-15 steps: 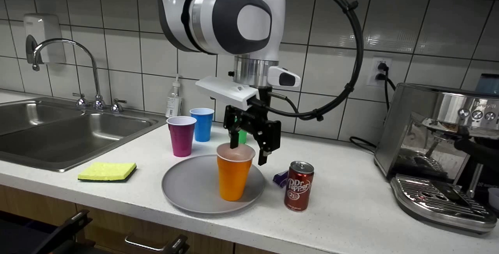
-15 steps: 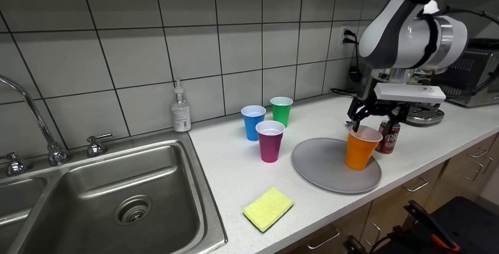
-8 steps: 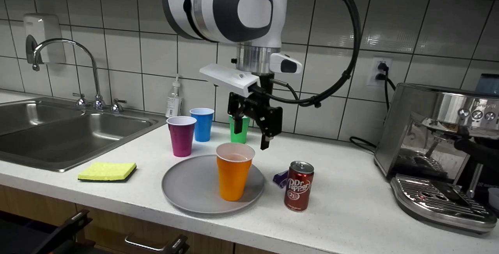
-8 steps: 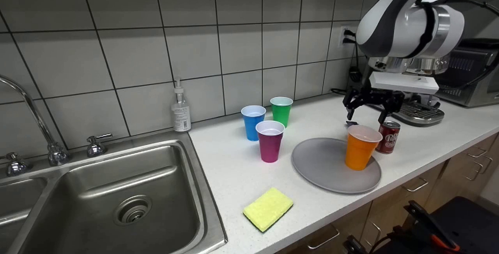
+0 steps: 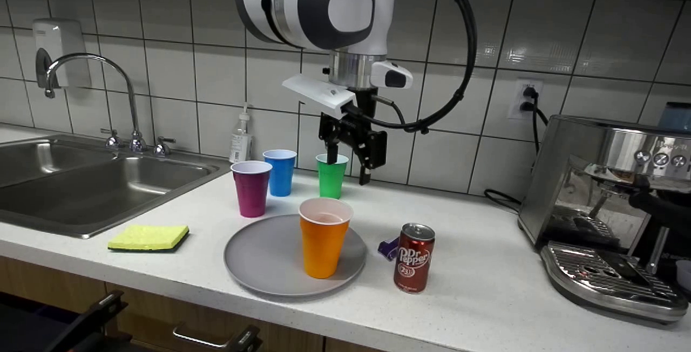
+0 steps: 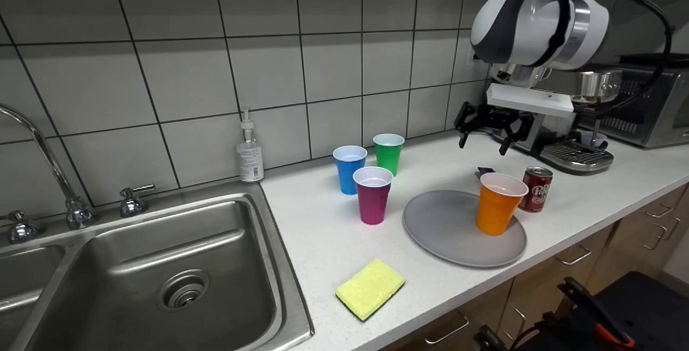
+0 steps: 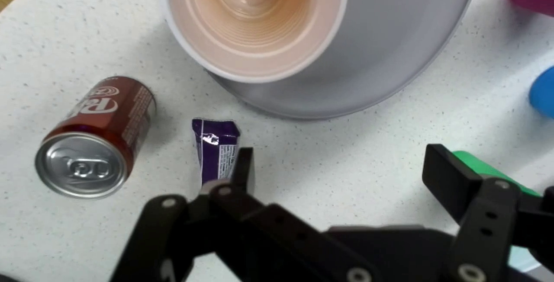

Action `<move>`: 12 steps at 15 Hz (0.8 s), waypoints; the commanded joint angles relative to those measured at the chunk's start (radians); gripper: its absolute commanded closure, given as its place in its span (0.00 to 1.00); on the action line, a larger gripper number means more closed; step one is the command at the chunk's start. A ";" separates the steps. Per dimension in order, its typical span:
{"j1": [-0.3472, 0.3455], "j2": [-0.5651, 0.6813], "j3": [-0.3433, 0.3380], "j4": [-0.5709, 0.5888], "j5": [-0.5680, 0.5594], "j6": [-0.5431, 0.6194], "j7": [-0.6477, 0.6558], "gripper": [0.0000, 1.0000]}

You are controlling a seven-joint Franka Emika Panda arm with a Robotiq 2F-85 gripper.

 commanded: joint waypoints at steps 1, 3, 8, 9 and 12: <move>0.003 0.085 0.023 0.092 0.029 -0.004 0.045 0.00; 0.003 0.124 0.030 0.132 0.027 -0.009 0.070 0.00; 0.010 0.225 0.051 0.240 0.022 -0.020 0.128 0.00; 0.012 0.243 0.055 0.260 0.021 -0.020 0.139 0.00; 0.019 0.299 0.066 0.326 0.022 -0.025 0.167 0.00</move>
